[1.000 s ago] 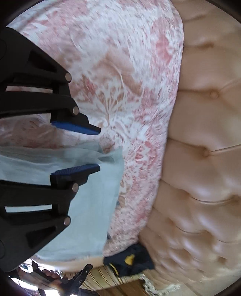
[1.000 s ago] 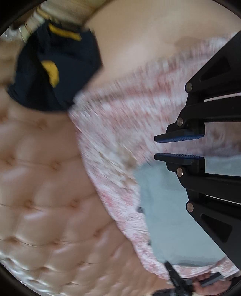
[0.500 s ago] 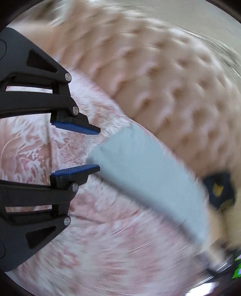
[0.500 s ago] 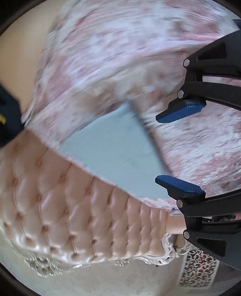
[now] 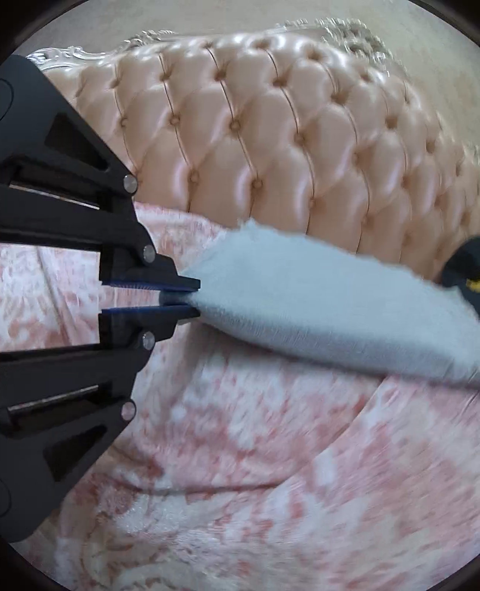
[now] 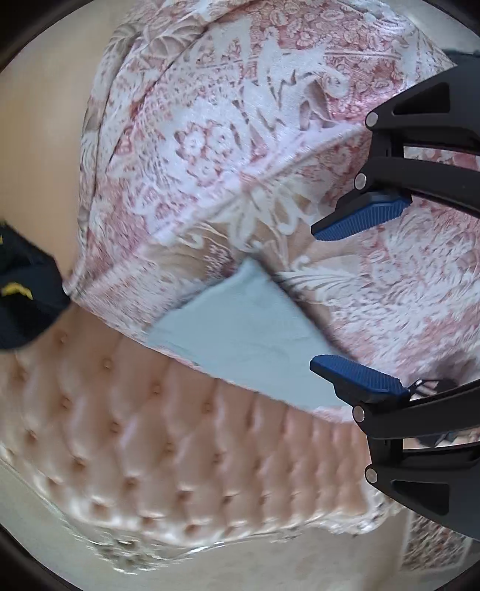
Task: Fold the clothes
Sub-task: 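Fold the lifted shirt over with the left gripper while the right gripper grasps its edge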
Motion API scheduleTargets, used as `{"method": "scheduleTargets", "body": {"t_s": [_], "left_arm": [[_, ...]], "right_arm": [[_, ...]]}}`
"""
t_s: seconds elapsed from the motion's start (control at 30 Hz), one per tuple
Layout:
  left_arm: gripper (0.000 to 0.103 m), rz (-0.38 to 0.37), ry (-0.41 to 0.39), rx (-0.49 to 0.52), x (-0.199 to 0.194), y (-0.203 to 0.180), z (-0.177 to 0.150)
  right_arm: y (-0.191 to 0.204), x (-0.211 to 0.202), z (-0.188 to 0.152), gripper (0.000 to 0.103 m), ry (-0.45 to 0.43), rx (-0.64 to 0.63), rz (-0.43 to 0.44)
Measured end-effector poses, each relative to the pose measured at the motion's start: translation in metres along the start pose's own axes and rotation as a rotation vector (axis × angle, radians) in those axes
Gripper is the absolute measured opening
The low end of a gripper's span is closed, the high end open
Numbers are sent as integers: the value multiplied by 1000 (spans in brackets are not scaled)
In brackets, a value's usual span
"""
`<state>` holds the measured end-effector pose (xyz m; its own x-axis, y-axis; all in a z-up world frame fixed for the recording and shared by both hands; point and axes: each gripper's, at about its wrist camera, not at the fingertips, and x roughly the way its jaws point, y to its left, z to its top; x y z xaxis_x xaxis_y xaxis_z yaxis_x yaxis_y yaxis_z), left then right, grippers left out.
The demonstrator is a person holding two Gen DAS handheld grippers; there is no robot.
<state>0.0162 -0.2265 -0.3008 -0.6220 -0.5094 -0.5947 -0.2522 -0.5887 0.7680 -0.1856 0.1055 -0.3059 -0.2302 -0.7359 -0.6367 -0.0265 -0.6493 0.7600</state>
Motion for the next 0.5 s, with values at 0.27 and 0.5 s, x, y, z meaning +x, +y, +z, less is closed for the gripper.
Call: {"method": "scheduleTargets", "body": {"t_s": [0.27, 0.5], "left_arm": [[9, 43, -41, -4, -20, 23, 8], [9, 50, -49, -1, -21, 30, 10]], "right_arm": [[-9, 23, 8, 68, 50, 108, 45], [-2, 37, 19, 68, 9, 165, 65]]}}
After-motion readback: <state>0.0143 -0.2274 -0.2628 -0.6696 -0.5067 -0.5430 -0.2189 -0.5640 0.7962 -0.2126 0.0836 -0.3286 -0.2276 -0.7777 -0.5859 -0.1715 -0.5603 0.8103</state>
